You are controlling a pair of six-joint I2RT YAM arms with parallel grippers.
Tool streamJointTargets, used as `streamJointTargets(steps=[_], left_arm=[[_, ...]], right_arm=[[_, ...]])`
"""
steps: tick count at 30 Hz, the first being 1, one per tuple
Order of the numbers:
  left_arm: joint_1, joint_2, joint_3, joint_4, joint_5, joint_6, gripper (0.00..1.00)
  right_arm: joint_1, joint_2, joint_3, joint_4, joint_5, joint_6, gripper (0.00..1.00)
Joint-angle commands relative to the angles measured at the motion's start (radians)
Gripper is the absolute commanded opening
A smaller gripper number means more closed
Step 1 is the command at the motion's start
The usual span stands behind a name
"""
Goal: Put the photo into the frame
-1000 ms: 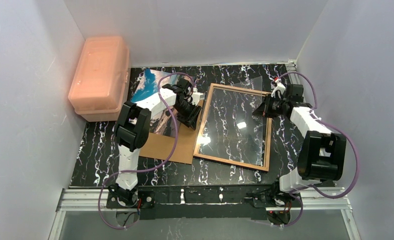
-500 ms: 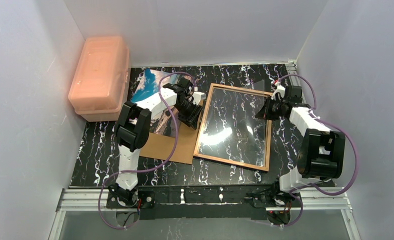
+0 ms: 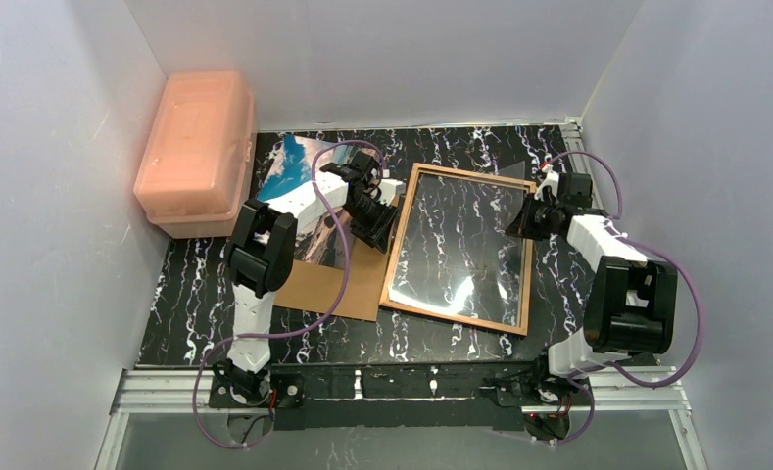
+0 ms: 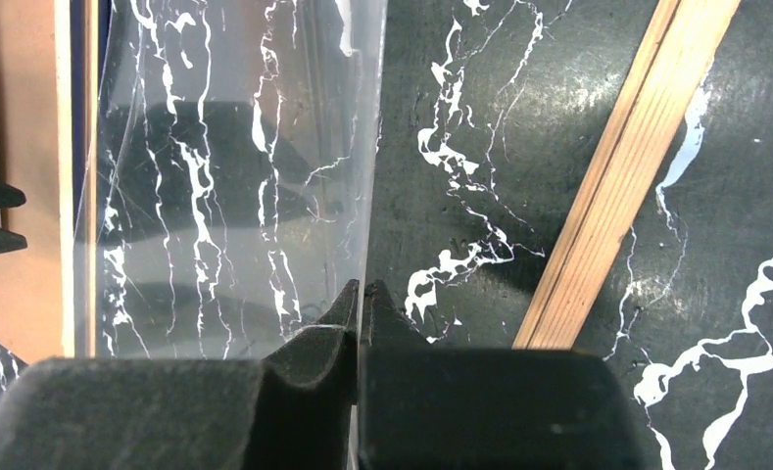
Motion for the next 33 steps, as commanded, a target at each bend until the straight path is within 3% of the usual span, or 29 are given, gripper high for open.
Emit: streamJointTargets(steps=[1, 7, 14, 18, 33], left_arm=[[-0.004, -0.069, 0.017, -0.023, 0.010, 0.014, 0.41], [-0.006, -0.068, 0.017, -0.023, 0.011, 0.015, 0.41], [-0.013, -0.046, 0.031, -0.024, 0.009, 0.011, 0.39], [-0.013, -0.030, 0.041, -0.016, 0.009, 0.001, 0.37], [-0.030, 0.000, 0.057, -0.014, -0.005, 0.008, 0.32]], right_arm=[[-0.003, -0.054, -0.025, 0.049, 0.084, -0.011, 0.01], [-0.003, -0.068, -0.042, 0.081, 0.032, -0.008, 0.01], [-0.003, -0.219, -0.134, 0.211, -0.121, -0.014, 0.01], [-0.003, -0.275, -0.159, 0.245, -0.135, -0.019, 0.01], [-0.004, -0.162, -0.123, 0.275, -0.172, 0.011, 0.01]])
